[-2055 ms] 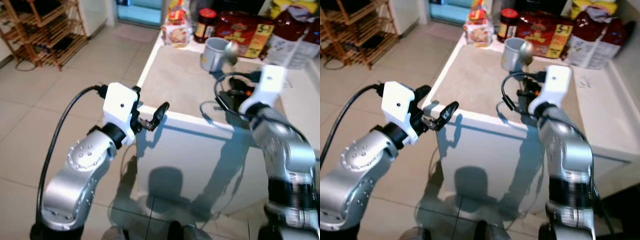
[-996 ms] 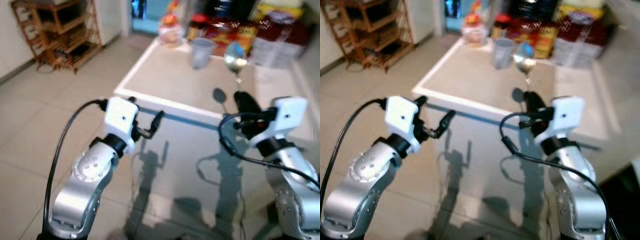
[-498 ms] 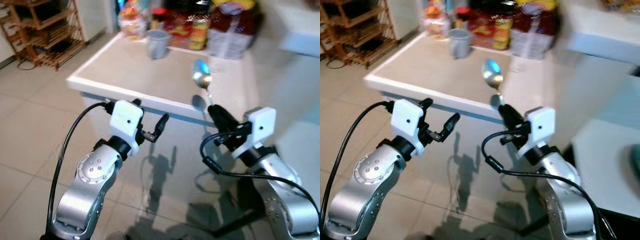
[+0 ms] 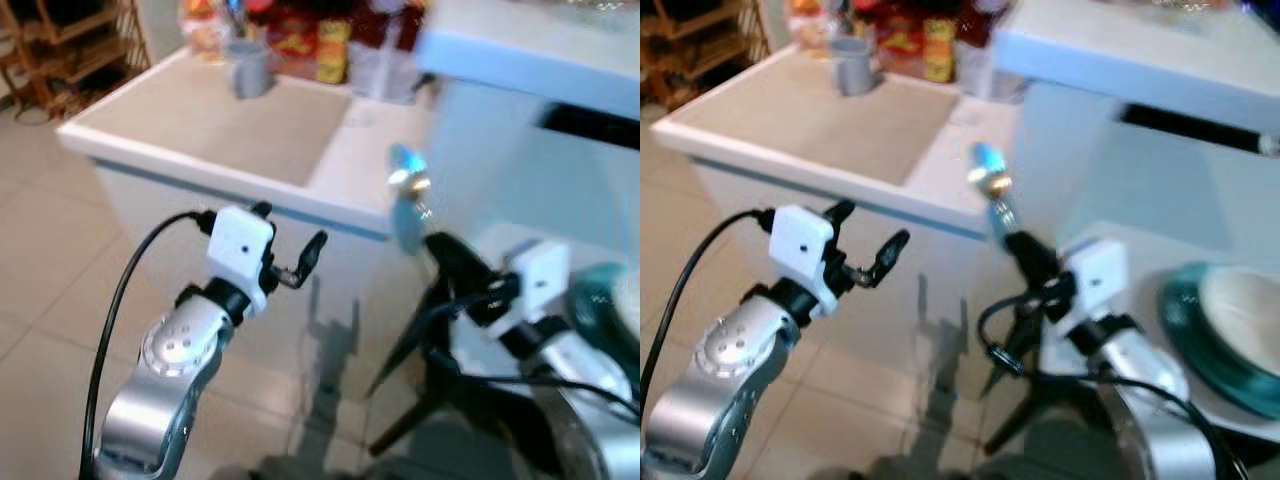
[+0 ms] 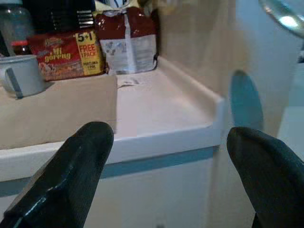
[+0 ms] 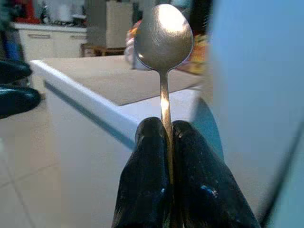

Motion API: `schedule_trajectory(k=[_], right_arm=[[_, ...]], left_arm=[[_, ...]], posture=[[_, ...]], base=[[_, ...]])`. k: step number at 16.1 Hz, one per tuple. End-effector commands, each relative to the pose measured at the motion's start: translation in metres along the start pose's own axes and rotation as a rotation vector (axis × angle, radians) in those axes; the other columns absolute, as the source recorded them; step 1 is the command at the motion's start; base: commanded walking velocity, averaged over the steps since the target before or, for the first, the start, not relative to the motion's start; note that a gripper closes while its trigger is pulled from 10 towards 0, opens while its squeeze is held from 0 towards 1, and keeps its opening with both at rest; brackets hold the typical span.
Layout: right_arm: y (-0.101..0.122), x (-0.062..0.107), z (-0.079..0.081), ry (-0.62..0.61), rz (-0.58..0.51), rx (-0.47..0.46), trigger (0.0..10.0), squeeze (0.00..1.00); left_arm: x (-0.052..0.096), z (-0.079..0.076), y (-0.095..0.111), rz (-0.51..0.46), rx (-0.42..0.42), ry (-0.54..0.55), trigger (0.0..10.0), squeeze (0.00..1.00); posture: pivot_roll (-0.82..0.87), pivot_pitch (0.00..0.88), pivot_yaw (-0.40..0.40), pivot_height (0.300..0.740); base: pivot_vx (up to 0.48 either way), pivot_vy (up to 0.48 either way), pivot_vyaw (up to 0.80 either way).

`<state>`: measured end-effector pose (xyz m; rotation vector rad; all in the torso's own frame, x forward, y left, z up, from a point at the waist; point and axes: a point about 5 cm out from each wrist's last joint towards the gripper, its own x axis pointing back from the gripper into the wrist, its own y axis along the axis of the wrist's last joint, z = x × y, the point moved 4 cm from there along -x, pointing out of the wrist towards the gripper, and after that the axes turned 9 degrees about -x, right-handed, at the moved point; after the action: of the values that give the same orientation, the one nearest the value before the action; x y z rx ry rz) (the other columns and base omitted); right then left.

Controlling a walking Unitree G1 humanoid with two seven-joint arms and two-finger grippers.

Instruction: Setting the table

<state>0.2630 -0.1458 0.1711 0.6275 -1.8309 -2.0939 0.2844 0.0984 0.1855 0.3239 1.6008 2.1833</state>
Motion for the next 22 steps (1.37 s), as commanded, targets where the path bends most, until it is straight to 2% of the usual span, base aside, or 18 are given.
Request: schedule_trajectory(k=[1,5,8,11,13,15,17,19,22], right_arm=[[0.002,0.001,0.008,0.027,-0.017,-0.023,10.0,0.0],[-0.006,0.008,0.013,0.036,0.008,-0.05,10.0,0.0],[-0.008,0.015,0.009,0.031,0.015,-0.031,10.0,0.0],[-0.008,0.025,0.012,0.111,0.047,0.025,10.0,0.0],[-0.011,0.038,0.003,0.096,0.066,0.064,10.0,0.0],[-0.012,0.04,-0.036,-0.145,0.043,0.012,10.0,0.0],[-0.009,0.036,-0.061,-0.308,0.032,-0.028,10.0,0.0],[-0.005,0.031,-0.073,-0.394,0.012,-0.075,10.0,0.0],[-0.008,0.027,-0.079,-0.428,0.056,-0.056,10.0,0.0]], left_arm=[[0.001,0.007,-0.002,0.014,0.016,0.036,10.0,0.0],[0.001,0.01,0.001,-0.013,0.022,0.039,10.0,0.0],[0.0,0.013,0.0,-0.011,0.008,0.04,10.0,0.0],[0.0,0.01,0.0,-0.018,0.012,0.024,10.0,0.0],[0.0,0.008,-0.003,-0.008,0.007,0.015,10.0,0.0],[0.0,0.007,-0.004,-0.002,0.001,0.009,10.0,0.0],[-0.001,0.005,-0.007,0.015,-0.005,-0.001,10.0,0.0],[-0.003,0.005,-0.007,0.021,0.001,0.008,10.0,0.0],[-0.005,0.003,-0.005,0.009,-0.008,0.016,10.0,0.0]], posture=[[-0.02,0.108,-0.06,0.74],[-0.03,0.107,-0.053,0.74],[-0.03,0.105,-0.05,0.74],[-0.03,0.096,-0.046,0.74],[-0.04,0.094,-0.047,0.74],[-0.04,0.098,-0.044,0.74],[-0.04,0.104,-0.045,0.74],[-0.03,0.108,-0.05,0.74],[-0.03,0.107,-0.053,0.74]], base=[[0.0,0.0,0.0],[0.0,0.205,-0.2],[0.0,0.48,-0.79],[0.0,0.16,0.0],[0.0,0.0,0.0],[0.0,0.0,0.0],[0.0,0.0,0.0],[0.0,0.0,0.0],[0.0,0.0,0.0]])
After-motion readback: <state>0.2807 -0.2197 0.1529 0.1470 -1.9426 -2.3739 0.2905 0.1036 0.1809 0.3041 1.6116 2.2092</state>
